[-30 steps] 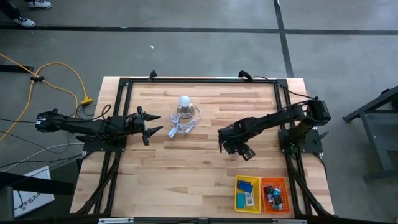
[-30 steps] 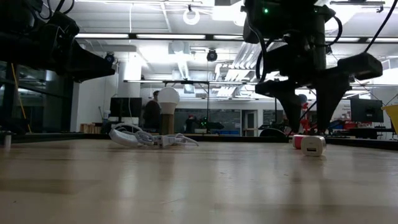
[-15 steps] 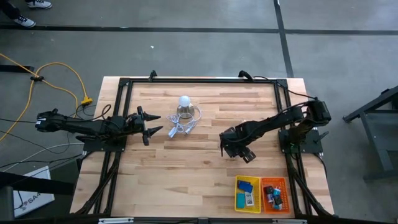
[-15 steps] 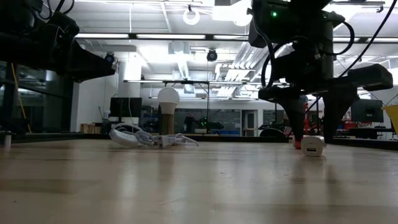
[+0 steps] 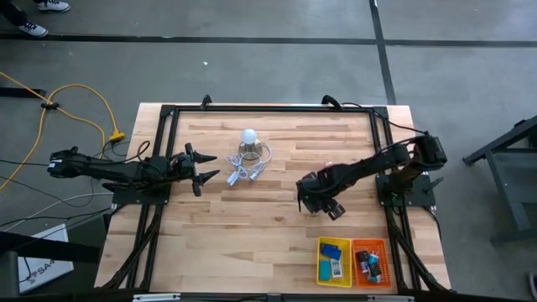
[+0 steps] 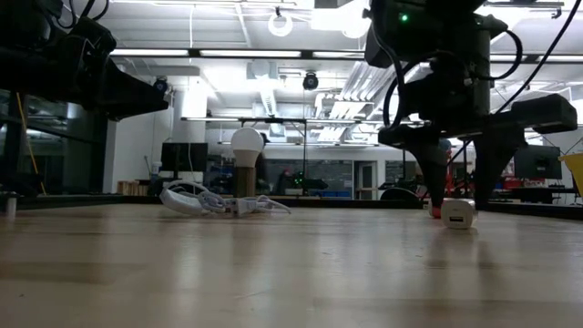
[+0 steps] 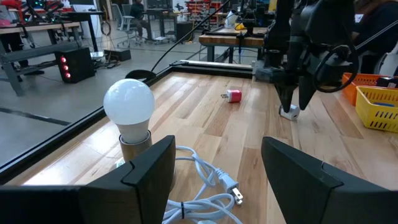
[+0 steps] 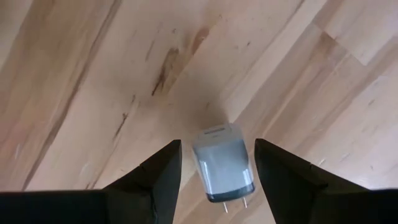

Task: Pick & Place Office items
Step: Put the white charger adapter into the orange basket

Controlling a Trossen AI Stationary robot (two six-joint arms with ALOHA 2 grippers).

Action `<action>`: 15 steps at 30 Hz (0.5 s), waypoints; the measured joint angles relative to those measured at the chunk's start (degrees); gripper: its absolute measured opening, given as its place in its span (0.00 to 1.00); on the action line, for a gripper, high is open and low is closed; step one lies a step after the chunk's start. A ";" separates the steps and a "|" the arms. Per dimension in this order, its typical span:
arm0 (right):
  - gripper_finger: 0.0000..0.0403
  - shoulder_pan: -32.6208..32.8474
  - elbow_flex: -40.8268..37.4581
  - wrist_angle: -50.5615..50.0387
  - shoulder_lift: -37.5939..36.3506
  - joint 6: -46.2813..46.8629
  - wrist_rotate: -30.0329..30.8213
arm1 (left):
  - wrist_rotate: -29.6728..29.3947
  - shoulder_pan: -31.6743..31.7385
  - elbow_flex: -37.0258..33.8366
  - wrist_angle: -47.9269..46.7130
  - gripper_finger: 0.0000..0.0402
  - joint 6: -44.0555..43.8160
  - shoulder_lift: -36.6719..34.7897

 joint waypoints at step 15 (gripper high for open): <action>0.47 1.11 0.00 -0.09 0.00 -0.02 3.44 | -0.01 -0.01 0.00 0.02 0.57 0.00 0.01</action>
